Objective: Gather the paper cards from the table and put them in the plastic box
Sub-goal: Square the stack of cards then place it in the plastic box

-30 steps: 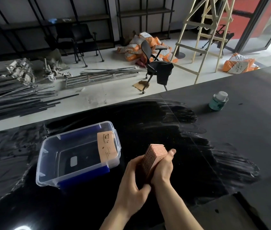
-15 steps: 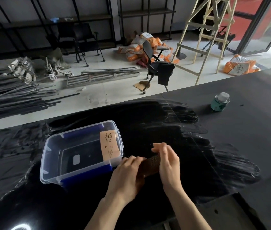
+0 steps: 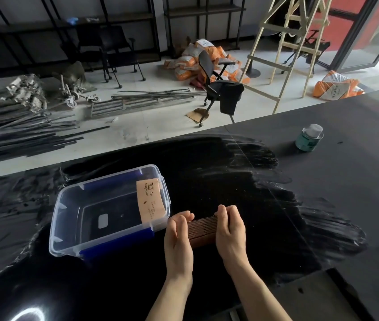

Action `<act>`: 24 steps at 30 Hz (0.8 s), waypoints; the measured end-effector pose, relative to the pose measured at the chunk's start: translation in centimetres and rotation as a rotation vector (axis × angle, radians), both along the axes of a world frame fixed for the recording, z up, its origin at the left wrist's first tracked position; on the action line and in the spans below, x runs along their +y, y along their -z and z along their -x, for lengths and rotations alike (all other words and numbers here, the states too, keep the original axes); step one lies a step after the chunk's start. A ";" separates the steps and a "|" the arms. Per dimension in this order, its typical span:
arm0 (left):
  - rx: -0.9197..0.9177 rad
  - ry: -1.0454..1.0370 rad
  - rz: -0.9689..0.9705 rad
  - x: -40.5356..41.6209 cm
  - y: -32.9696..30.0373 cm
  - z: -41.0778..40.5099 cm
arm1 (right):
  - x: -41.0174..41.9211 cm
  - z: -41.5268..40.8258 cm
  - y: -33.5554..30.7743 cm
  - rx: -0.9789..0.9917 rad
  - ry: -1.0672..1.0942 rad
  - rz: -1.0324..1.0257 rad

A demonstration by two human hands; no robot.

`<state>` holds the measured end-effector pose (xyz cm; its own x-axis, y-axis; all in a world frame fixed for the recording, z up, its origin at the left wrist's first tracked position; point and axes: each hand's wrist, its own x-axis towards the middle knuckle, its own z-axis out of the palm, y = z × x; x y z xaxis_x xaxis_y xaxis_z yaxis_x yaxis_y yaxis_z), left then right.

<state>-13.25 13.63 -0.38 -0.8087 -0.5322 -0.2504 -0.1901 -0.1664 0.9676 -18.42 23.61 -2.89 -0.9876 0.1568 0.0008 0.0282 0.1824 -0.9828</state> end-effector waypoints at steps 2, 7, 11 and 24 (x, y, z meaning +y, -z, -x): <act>0.002 -0.059 -0.020 0.2 0.0 0.7 | 0.0 0.0 -0.1 -0.007 0.007 0.007; 0.004 -0.064 0.068 0.3 0.0 1.6 | 0.2 0.0 -0.2 0.001 0.056 0.034; -0.026 -0.064 0.109 0.5 0.5 1.5 | 0.5 -0.1 0.1 0.032 0.047 -0.022; 0.002 0.009 0.225 0.0 1.3 1.3 | 0.4 0.0 0.4 0.064 0.045 -0.036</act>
